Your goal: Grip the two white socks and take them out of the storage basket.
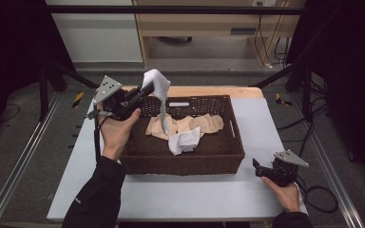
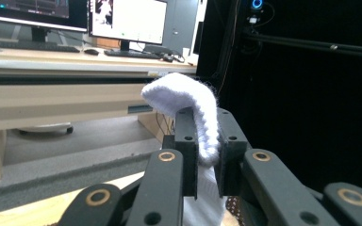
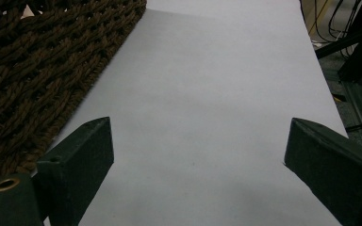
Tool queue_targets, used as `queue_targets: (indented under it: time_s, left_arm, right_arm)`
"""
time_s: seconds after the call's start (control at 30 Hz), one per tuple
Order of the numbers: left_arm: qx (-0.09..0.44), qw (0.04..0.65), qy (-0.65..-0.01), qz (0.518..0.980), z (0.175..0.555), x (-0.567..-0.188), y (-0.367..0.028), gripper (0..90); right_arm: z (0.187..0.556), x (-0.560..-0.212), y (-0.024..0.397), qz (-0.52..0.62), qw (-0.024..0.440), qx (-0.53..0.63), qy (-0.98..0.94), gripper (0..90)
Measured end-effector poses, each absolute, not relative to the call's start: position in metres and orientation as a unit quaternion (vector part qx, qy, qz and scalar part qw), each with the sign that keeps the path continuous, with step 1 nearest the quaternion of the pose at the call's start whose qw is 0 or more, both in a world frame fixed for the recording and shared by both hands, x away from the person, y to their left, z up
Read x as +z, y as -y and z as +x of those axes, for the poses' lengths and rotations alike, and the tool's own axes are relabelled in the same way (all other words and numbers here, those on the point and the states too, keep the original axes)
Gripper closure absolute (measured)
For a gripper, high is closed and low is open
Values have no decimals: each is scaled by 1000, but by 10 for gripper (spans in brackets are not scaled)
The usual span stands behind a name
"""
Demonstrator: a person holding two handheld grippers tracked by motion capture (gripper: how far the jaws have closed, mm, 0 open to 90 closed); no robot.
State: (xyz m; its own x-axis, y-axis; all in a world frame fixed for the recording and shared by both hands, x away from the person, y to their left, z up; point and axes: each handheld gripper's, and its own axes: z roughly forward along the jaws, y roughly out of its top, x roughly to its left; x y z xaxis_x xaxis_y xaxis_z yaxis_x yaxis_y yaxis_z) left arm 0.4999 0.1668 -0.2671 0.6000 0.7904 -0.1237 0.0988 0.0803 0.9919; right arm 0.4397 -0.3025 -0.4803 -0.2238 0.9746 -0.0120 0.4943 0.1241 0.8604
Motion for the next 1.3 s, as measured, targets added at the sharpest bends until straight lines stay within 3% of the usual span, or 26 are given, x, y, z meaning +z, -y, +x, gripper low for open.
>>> queue_targets:
  time_s: [0.67, 1.3]
  left_arm:
    - [308, 689, -342, 560, 454, -215, -224, 813]
    - [351, 647, -402, 546, 422, -241, -325, 812]
  right_arm:
    - [439, -480, 303, 537, 313, 384, -683, 89]
    - [438, -479, 303, 536, 314, 387, -681, 89]
